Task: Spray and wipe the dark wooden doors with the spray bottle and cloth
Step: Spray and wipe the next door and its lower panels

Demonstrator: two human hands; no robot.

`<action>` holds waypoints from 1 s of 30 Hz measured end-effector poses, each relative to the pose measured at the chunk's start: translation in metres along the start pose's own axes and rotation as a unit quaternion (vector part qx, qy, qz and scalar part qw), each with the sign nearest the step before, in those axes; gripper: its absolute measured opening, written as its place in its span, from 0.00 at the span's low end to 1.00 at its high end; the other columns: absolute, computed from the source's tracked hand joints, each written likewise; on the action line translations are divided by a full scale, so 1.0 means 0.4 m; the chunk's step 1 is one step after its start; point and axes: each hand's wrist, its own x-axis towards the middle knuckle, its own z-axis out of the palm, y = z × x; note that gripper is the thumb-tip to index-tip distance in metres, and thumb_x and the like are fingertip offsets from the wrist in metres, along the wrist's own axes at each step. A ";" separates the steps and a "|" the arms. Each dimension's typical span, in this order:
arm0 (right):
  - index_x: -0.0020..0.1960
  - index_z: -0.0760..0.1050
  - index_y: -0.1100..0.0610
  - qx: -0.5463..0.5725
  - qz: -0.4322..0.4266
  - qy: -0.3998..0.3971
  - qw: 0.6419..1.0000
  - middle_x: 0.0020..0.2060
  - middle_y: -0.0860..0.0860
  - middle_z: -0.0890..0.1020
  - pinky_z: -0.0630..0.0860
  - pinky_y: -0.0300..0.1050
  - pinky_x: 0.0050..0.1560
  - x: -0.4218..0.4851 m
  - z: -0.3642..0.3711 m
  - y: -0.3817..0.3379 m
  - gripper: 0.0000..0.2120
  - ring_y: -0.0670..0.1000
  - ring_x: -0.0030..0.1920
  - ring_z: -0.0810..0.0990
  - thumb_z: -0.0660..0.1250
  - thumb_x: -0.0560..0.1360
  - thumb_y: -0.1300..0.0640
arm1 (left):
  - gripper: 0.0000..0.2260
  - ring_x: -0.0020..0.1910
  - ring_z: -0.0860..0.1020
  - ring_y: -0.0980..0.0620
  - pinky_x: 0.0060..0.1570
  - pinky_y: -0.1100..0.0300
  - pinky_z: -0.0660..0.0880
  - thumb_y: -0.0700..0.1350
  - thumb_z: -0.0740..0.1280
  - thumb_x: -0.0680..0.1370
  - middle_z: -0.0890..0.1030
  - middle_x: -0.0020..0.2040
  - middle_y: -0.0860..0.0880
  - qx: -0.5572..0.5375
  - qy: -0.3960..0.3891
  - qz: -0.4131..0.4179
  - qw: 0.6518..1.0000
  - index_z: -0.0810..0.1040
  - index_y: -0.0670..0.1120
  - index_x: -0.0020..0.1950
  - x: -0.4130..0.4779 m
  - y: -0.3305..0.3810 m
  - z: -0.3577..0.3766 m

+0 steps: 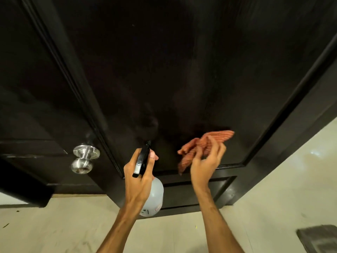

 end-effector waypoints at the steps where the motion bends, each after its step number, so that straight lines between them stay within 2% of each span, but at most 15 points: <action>1: 0.65 0.75 0.61 0.012 0.058 0.061 0.996 0.62 0.56 0.72 0.74 0.56 0.67 0.024 -0.013 0.007 0.22 0.55 0.63 0.76 0.67 0.73 0.75 | 0.07 0.28 0.76 0.47 0.28 0.59 0.75 0.50 0.65 0.82 0.83 0.43 0.48 0.000 0.002 0.001 1.000 0.79 0.48 0.50 0.001 -0.003 -0.002; 2: 0.64 0.74 0.62 0.019 0.095 0.088 0.991 0.61 0.56 0.72 0.74 0.59 0.66 0.035 -0.012 0.011 0.23 0.55 0.61 0.77 0.66 0.72 0.76 | 0.07 0.28 0.76 0.47 0.28 0.59 0.76 0.50 0.65 0.82 0.84 0.44 0.49 0.000 0.003 0.001 1.000 0.79 0.48 0.50 0.002 -0.004 -0.004; 4: 0.62 0.74 0.62 0.003 0.096 0.051 0.994 0.60 0.57 0.72 0.74 0.61 0.62 0.002 0.013 -0.027 0.23 0.57 0.60 0.76 0.64 0.69 0.77 | 0.08 0.28 0.76 0.47 0.28 0.58 0.75 0.50 0.65 0.82 0.83 0.43 0.49 0.001 0.007 0.003 1.000 0.79 0.47 0.50 0.002 -0.006 -0.002; 6: 0.60 0.75 0.61 -0.027 0.048 -0.068 0.996 0.58 0.55 0.74 0.77 0.59 0.58 -0.075 0.048 -0.059 0.17 0.57 0.57 0.78 0.66 0.73 0.72 | 0.10 0.29 0.76 0.48 0.30 0.58 0.75 0.51 0.65 0.83 0.83 0.42 0.48 0.007 0.008 0.000 1.000 0.79 0.46 0.50 0.002 -0.008 0.009; 8: 0.60 0.75 0.54 0.006 0.053 -0.192 0.980 0.54 0.51 0.79 0.81 0.58 0.55 -0.124 0.050 -0.099 0.08 0.53 0.52 0.82 0.67 0.81 0.59 | 0.11 0.31 0.78 0.51 0.35 0.61 0.77 0.52 0.66 0.83 0.84 0.42 0.49 0.010 0.010 -0.011 1.000 0.80 0.45 0.51 -0.001 -0.009 0.027; 10: 0.58 0.75 0.49 -0.014 0.022 -0.243 0.970 0.51 0.51 0.79 0.82 0.57 0.56 -0.123 0.025 -0.089 0.05 0.48 0.51 0.83 0.66 0.82 0.52 | 0.11 0.31 0.79 0.53 0.35 0.61 0.77 0.52 0.66 0.83 0.84 0.42 0.50 0.012 0.014 -0.018 1.000 0.80 0.45 0.52 -0.005 -0.003 0.047; 12: 0.55 0.76 0.56 -0.034 0.058 -0.189 0.980 0.51 0.51 0.77 0.80 0.47 0.56 -0.057 -0.023 -0.045 0.09 0.42 0.51 0.81 0.68 0.78 0.67 | 0.09 0.29 0.76 0.50 0.30 0.53 0.77 0.51 0.66 0.83 0.84 0.43 0.48 0.011 0.015 -0.009 1.000 0.79 0.47 0.51 -0.012 0.005 0.075; 14: 0.56 0.75 0.64 -0.036 0.104 -0.005 0.994 0.56 0.56 0.73 0.74 0.46 0.61 0.042 -0.071 0.053 0.18 0.54 0.56 0.78 0.66 0.69 0.77 | 0.06 0.29 0.76 0.48 0.29 0.51 0.77 0.51 0.66 0.82 0.84 0.44 0.48 0.011 0.018 -0.003 1.000 0.79 0.50 0.51 -0.021 0.016 0.111; 16: 0.57 0.73 0.64 -0.036 0.149 0.075 0.985 0.58 0.59 0.72 0.70 0.43 0.62 0.121 -0.114 0.120 0.23 0.61 0.57 0.75 0.63 0.65 0.78 | 0.06 0.29 0.76 0.48 0.29 0.53 0.77 0.50 0.66 0.82 0.84 0.44 0.50 0.009 0.016 -0.006 1.000 0.80 0.51 0.50 -0.036 0.027 0.155; 20: 0.58 0.71 0.60 -0.019 0.134 -0.022 0.991 0.57 0.55 0.71 0.75 0.57 0.59 0.105 -0.151 0.154 0.23 0.59 0.55 0.76 0.65 0.68 0.78 | 0.06 0.29 0.76 0.42 0.30 0.47 0.76 0.51 0.66 0.81 0.85 0.44 0.49 0.007 -0.003 -0.013 1.000 0.80 0.50 0.50 -0.063 0.059 0.265; 22: 0.56 0.71 0.56 0.014 0.138 -0.045 0.989 0.53 0.53 0.73 0.75 0.60 0.58 0.107 -0.178 0.164 0.23 0.58 0.52 0.77 0.66 0.69 0.78 | 0.06 0.28 0.75 0.41 0.31 0.49 0.76 0.52 0.66 0.81 0.84 0.44 0.49 0.007 -0.012 -0.008 1.000 0.80 0.51 0.49 -0.074 0.077 0.322; 24: 0.57 0.71 0.56 0.050 0.128 -0.015 0.990 0.50 0.52 0.75 0.77 0.52 0.58 0.181 -0.221 0.134 0.22 0.51 0.53 0.79 0.66 0.71 0.78 | 0.06 0.27 0.75 0.45 0.30 0.54 0.77 0.52 0.65 0.81 0.84 0.44 0.50 0.007 -0.016 -0.001 1.000 0.80 0.53 0.48 -0.085 0.103 0.379; 26: 0.65 0.71 0.63 0.108 0.089 0.020 0.990 0.53 0.52 0.77 0.76 0.36 0.59 0.292 -0.265 0.073 0.21 0.41 0.56 0.80 0.66 0.75 0.77 | 0.05 0.28 0.76 0.50 0.31 0.59 0.76 0.51 0.65 0.81 0.85 0.45 0.50 -0.005 -0.016 0.004 1.000 0.80 0.54 0.48 -0.099 0.132 0.427; 27: 0.69 0.69 0.66 0.129 0.047 0.035 0.990 0.57 0.53 0.78 0.75 0.35 0.62 0.353 -0.289 0.040 0.23 0.41 0.61 0.79 0.66 0.76 0.76 | 0.05 0.28 0.77 0.50 0.31 0.60 0.76 0.51 0.65 0.81 0.85 0.45 0.50 -0.009 -0.017 0.006 1.000 0.80 0.55 0.48 -0.105 0.147 0.449; 30: 0.73 0.69 0.64 0.111 -0.049 0.024 0.992 0.66 0.54 0.76 0.71 0.43 0.70 0.460 -0.316 0.054 0.25 0.49 0.69 0.75 0.66 0.77 0.75 | 0.06 0.28 0.77 0.50 0.31 0.61 0.76 0.50 0.65 0.81 0.84 0.46 0.48 -0.019 -0.020 0.012 1.000 0.80 0.56 0.47 -0.122 0.184 0.508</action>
